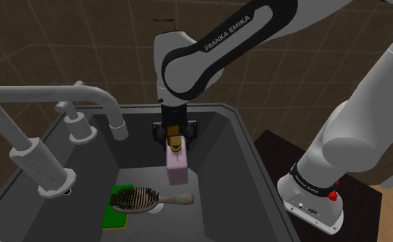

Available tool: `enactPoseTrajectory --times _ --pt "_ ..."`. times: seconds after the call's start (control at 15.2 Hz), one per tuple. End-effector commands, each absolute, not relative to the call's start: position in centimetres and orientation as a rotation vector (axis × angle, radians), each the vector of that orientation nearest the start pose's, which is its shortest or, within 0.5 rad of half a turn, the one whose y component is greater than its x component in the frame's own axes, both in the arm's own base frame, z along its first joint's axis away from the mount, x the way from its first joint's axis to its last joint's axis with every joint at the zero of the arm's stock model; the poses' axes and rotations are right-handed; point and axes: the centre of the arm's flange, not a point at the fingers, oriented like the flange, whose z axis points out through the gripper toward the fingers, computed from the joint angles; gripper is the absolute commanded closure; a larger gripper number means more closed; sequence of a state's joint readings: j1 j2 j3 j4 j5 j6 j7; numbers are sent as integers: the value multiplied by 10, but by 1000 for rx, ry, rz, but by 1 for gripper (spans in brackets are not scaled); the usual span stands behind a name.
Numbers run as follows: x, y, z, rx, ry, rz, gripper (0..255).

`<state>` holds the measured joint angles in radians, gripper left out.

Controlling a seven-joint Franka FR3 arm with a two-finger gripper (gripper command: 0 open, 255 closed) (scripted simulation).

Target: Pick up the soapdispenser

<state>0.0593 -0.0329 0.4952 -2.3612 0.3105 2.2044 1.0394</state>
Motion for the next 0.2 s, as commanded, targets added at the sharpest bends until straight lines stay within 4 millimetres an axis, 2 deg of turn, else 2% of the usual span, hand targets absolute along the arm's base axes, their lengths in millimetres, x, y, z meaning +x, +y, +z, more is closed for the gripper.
enactPoseTrajectory --times 0.0,0.13 --pt "406 263 341 -2874 1028 378 255" --pt "406 263 342 -2874 1028 378 255"
